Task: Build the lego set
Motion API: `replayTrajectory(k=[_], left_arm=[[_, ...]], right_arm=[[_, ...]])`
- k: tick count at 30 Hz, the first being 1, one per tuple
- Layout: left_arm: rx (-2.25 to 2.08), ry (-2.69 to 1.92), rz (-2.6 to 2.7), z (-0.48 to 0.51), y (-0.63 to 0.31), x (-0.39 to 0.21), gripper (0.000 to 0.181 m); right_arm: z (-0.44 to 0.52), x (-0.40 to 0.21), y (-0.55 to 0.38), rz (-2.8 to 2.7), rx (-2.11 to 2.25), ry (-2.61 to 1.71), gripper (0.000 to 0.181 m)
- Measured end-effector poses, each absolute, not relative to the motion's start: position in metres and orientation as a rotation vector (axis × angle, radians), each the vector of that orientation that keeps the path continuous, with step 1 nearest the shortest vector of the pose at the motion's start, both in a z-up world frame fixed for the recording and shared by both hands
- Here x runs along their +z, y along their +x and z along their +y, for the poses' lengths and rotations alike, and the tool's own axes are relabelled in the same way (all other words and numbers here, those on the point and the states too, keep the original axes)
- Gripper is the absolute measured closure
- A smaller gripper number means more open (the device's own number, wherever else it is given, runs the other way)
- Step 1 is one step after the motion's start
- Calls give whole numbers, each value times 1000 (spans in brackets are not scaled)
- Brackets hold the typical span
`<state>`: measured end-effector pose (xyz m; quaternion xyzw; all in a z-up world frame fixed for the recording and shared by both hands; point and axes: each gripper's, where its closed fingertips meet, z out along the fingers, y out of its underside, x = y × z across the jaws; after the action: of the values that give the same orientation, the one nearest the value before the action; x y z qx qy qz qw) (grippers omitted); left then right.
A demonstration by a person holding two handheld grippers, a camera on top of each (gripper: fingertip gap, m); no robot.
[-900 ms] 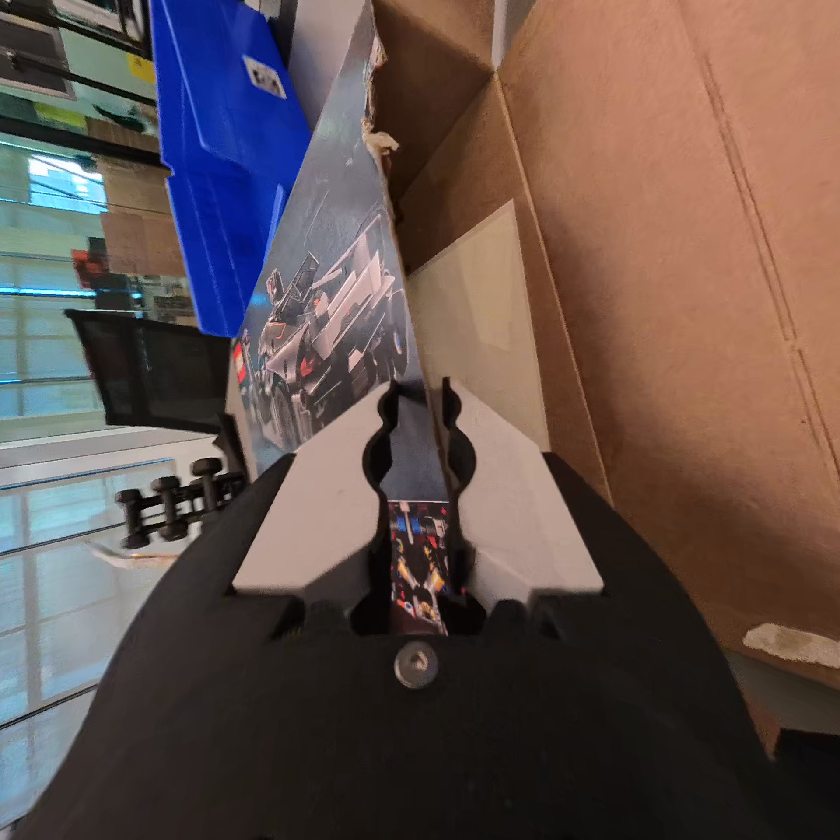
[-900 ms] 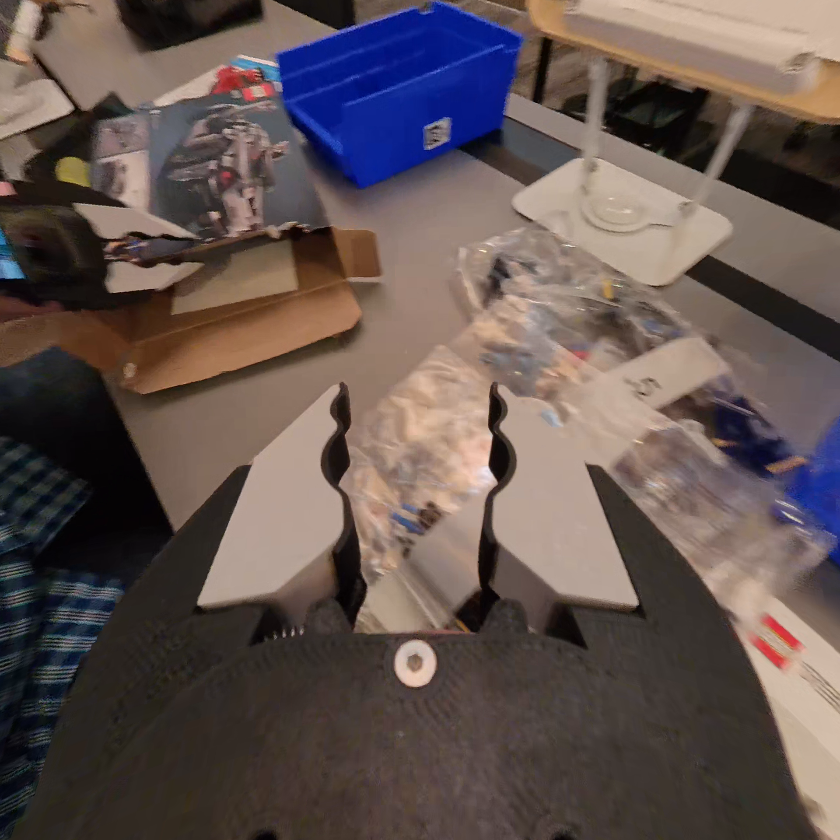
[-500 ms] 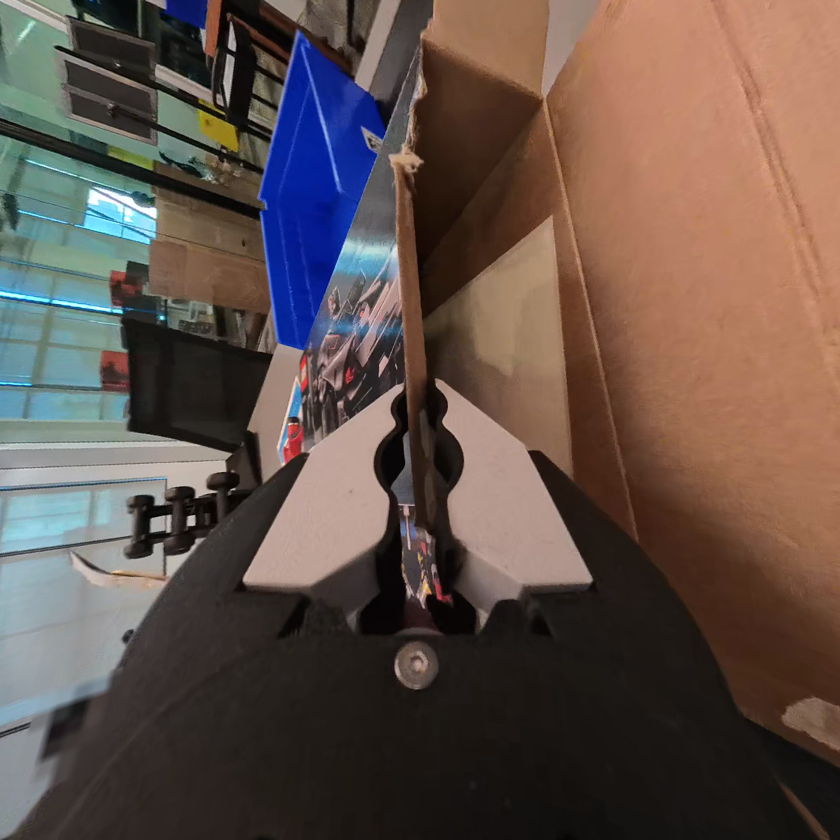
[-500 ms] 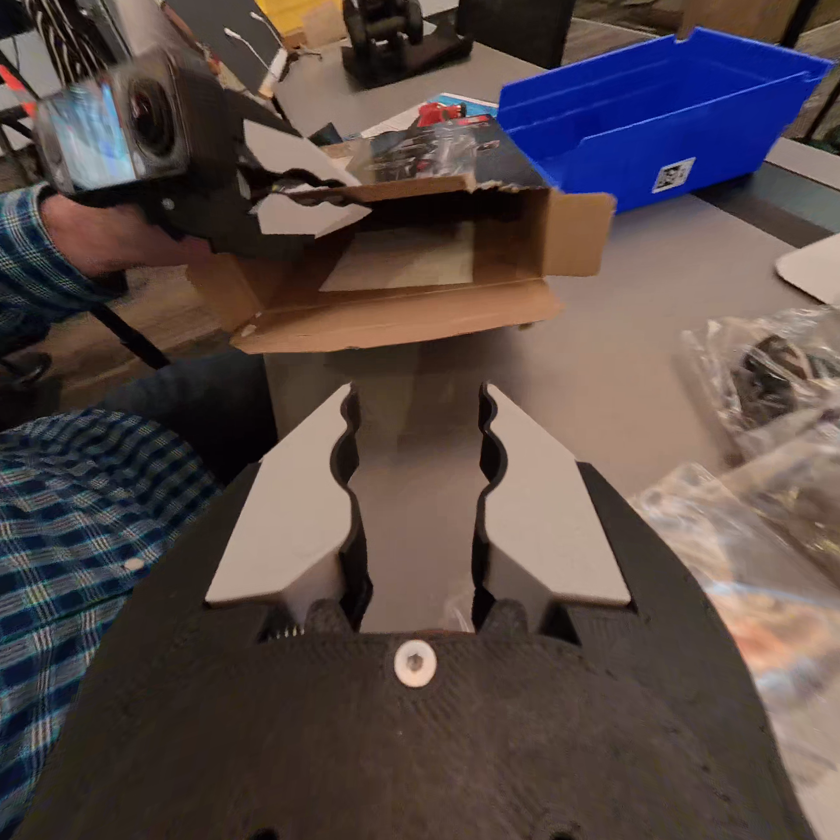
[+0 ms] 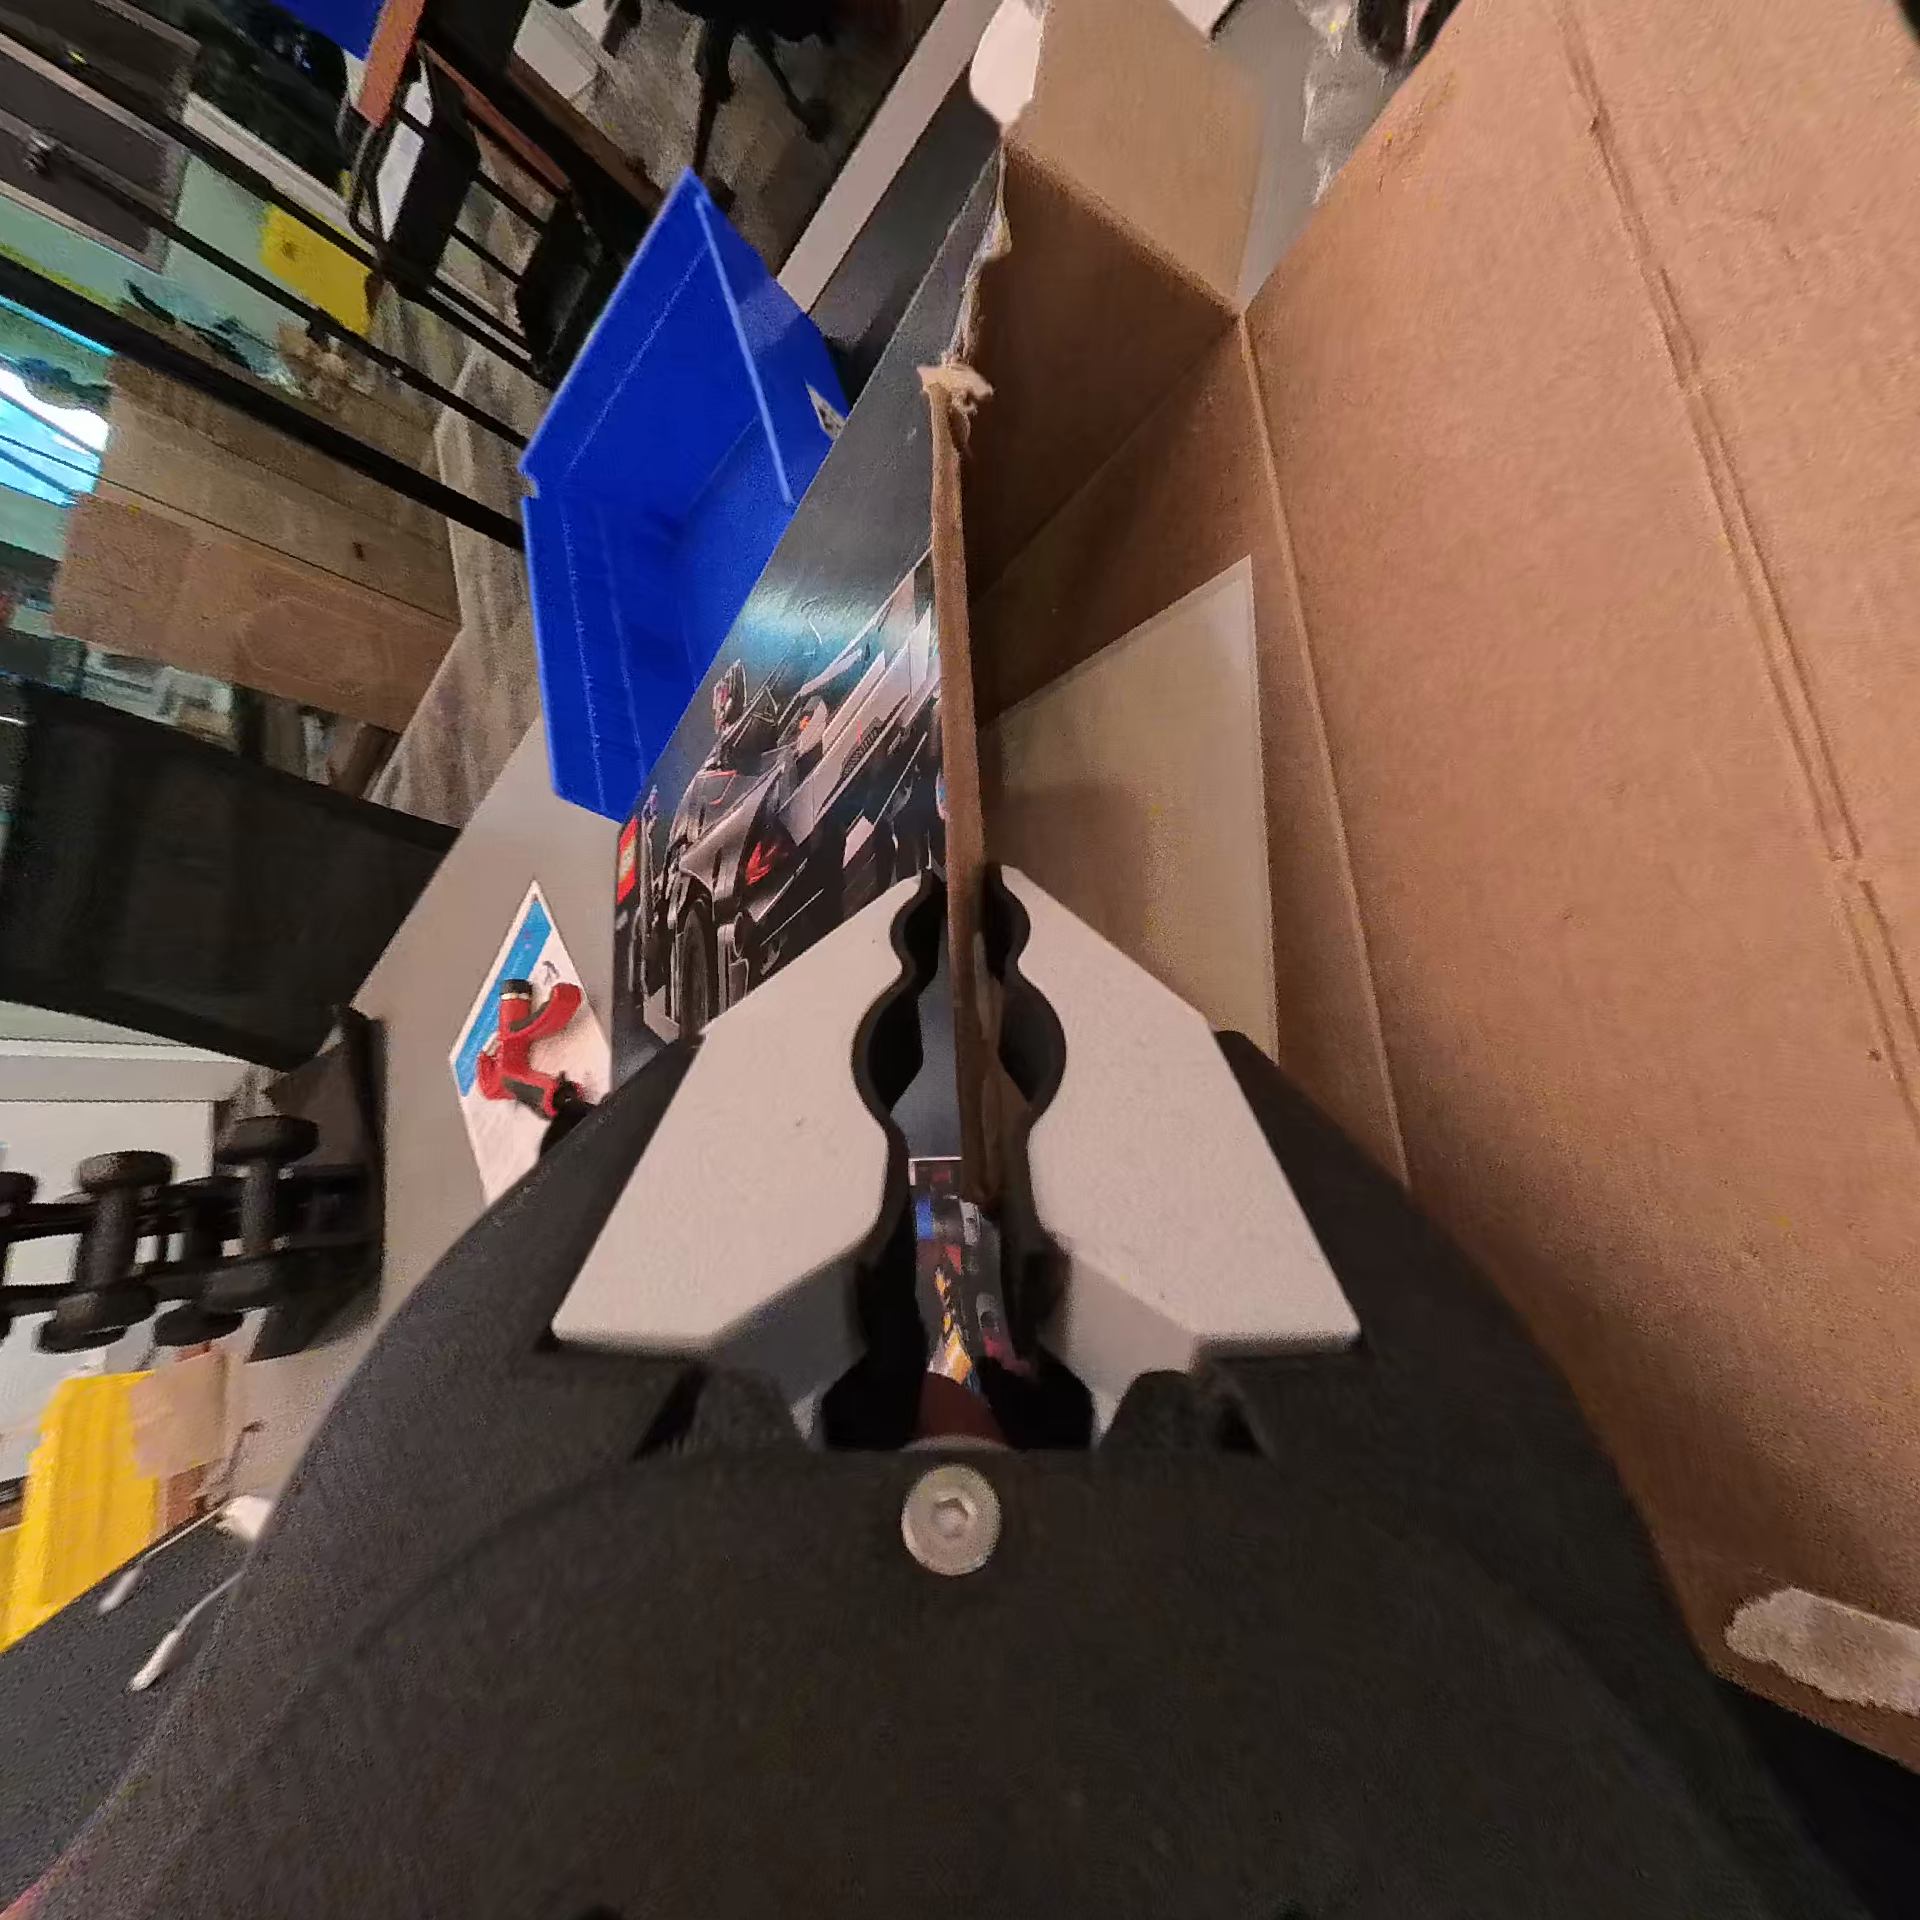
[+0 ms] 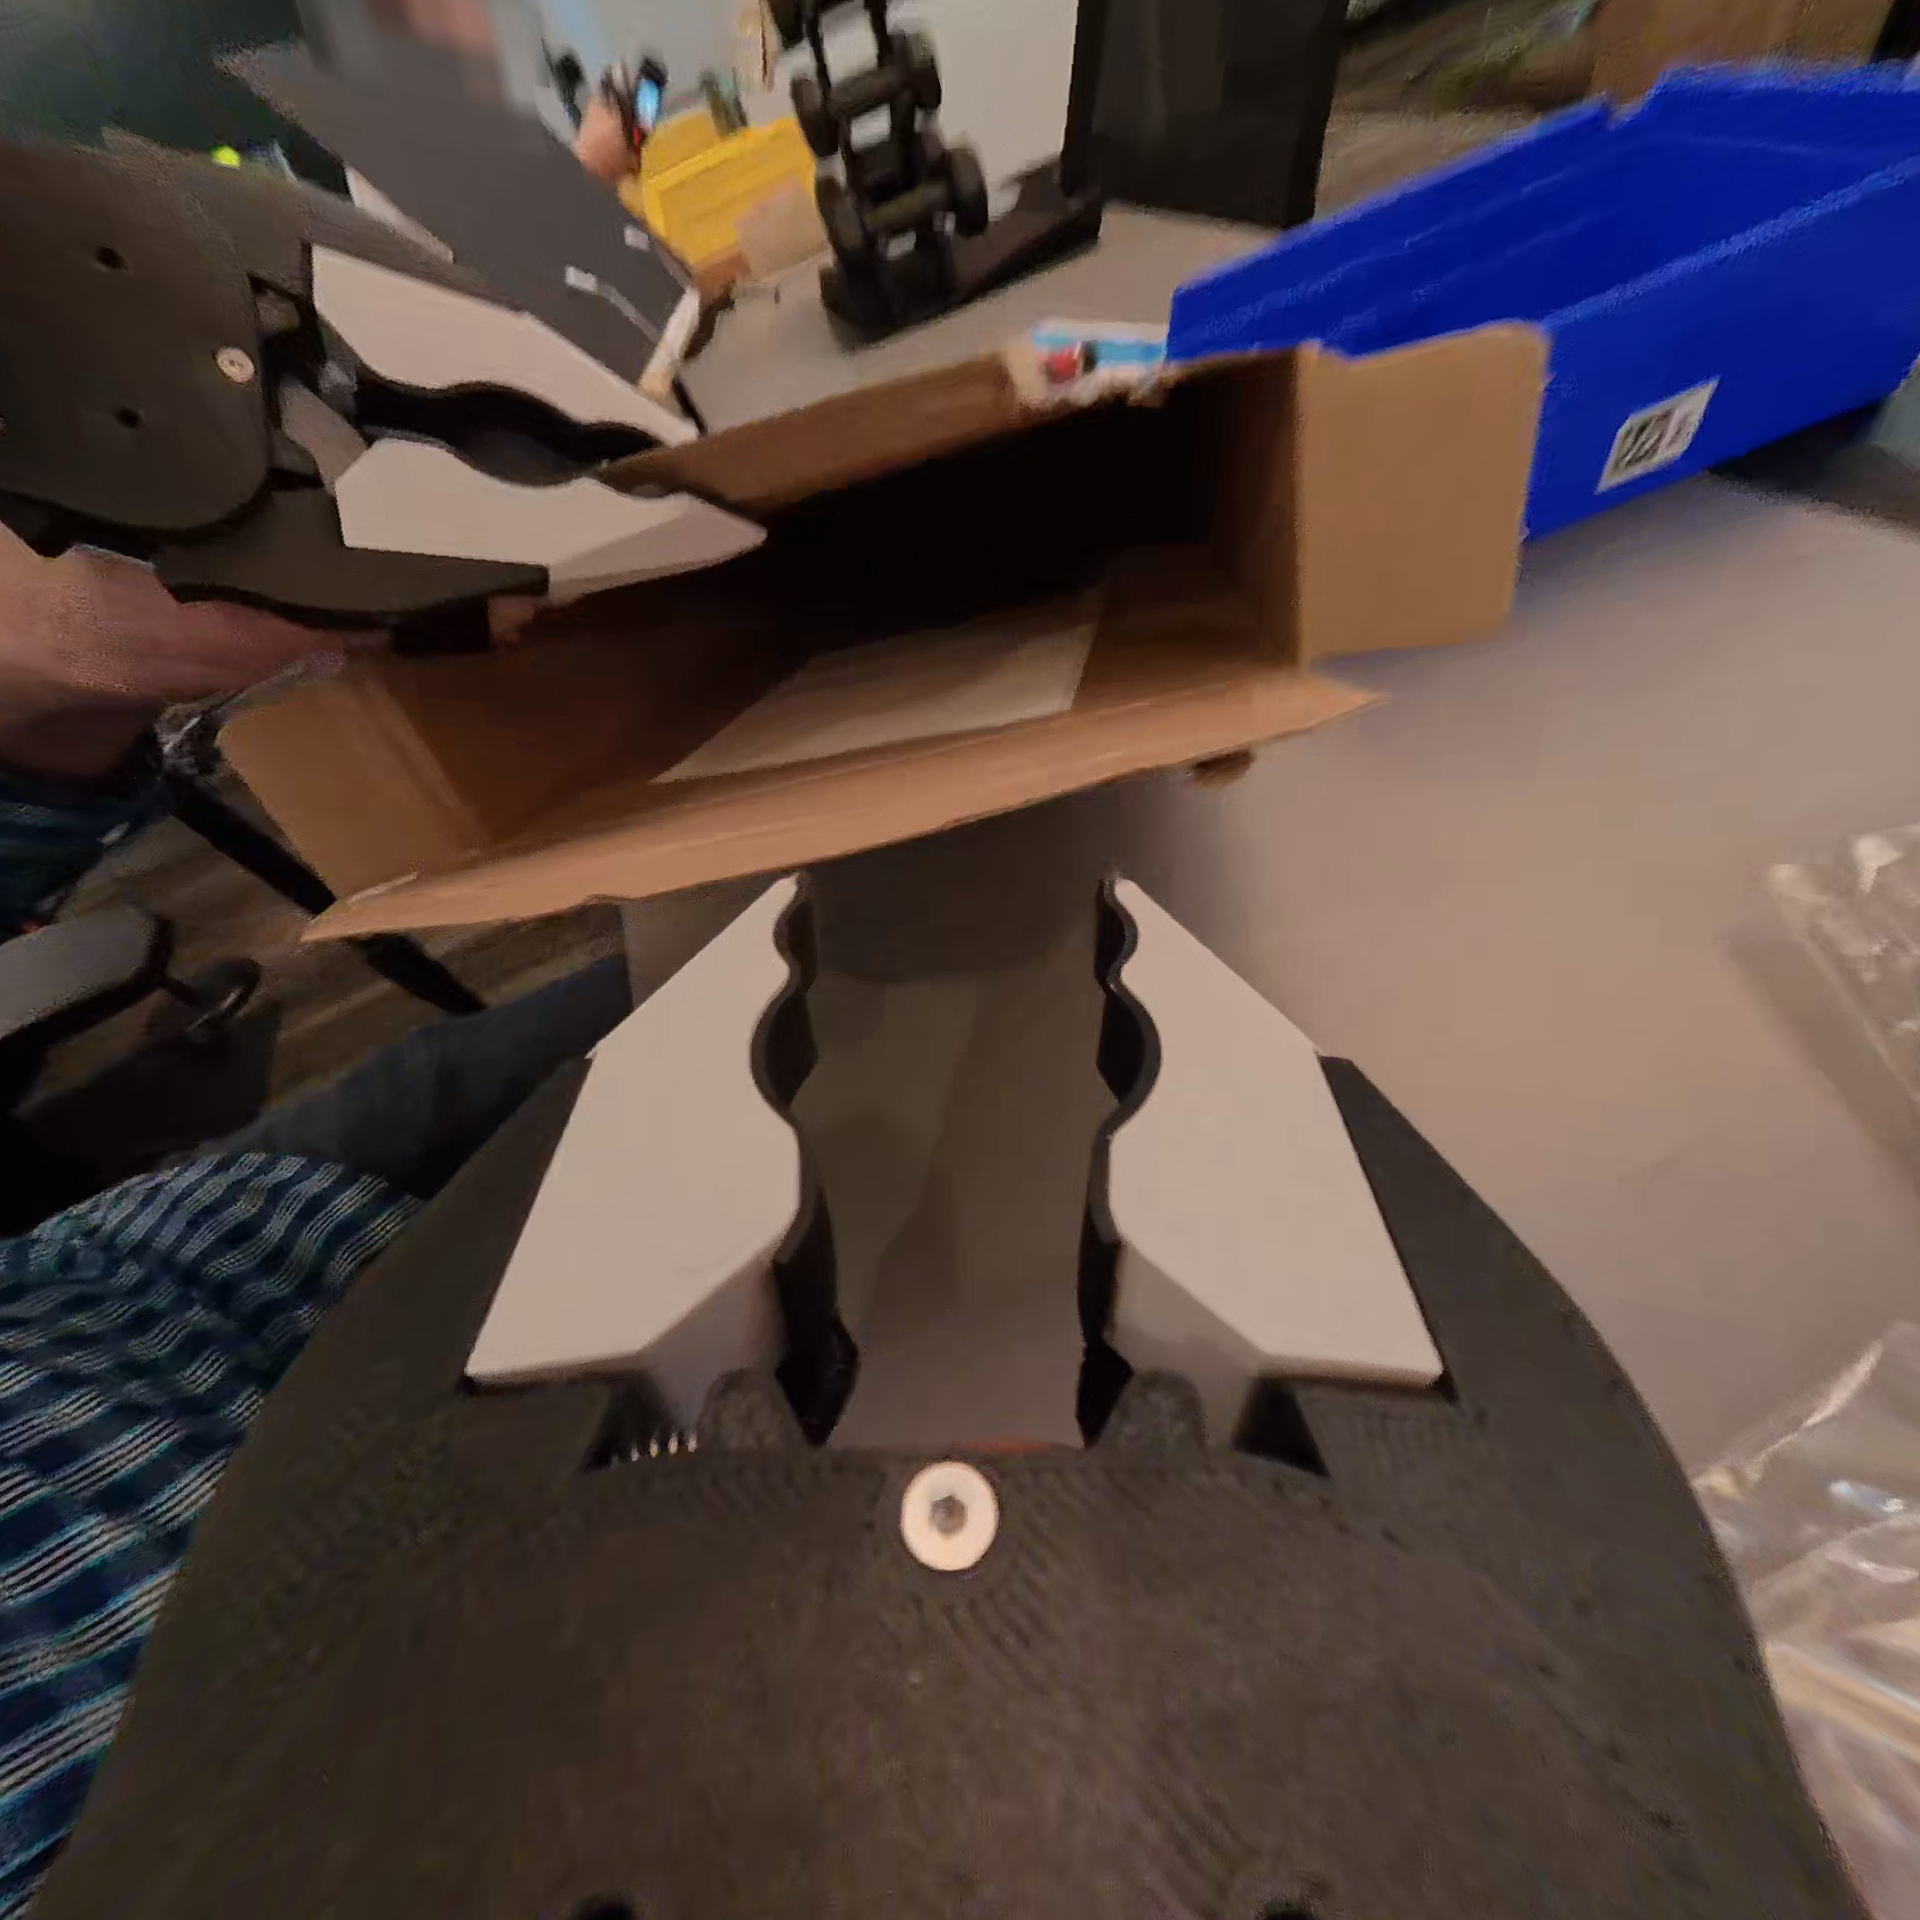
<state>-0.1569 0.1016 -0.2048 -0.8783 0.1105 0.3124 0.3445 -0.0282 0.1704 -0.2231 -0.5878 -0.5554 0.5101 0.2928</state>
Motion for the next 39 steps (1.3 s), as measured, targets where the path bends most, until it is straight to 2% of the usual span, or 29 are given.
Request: replayTrajectory(k=[5, 11, 15, 19, 23, 24, 27, 30, 33, 35, 39], left_arm=[[785, -2283, 284, 104, -150, -209, 175], [834, -2237, 315, 106, -132, -229, 175], [796, -2211, 347, 99, -113, -248, 173], [853, -2140, 520, 88, -94, -263, 175], [813, -2134, 635, 74, -70, -289, 172], [730, -2154, 627, 70, -64, -297, 169], [532, -2146, 527, 61, -54, -295, 117], [380, -2095, 212, 43, -75, -255, 104], [304, -2014, -261, 10, -151, -222, 98], [219, -2087, -556, -14, -202, -248, 92], [-242, -2054, -928, -10, -233, -312, 80]], right_arm=[[187, -188, -22, -1370, 1382, -1484, 138], [204, -208, -36, -1446, 1228, -1619, 111], [221, -232, -52, -1529, 1022, -1640, 113], [230, -209, -59, -1527, 1144, -1661, 120], [228, -233, -87, -1691, 1161, -1831, 106], [227, -243, -95, -1716, 1170, -1874, 106], [223, -280, -112, -1858, 1133, -1986, 101], [209, -292, -127, -1923, 1267, -2045, 91], [208, -307, -143, -1975, 1259, -2083, 92], [202, -317, -157, -1996, 1305, -2132, 92], [188, -333, -177, -2019, 1454, -2243, 96]])
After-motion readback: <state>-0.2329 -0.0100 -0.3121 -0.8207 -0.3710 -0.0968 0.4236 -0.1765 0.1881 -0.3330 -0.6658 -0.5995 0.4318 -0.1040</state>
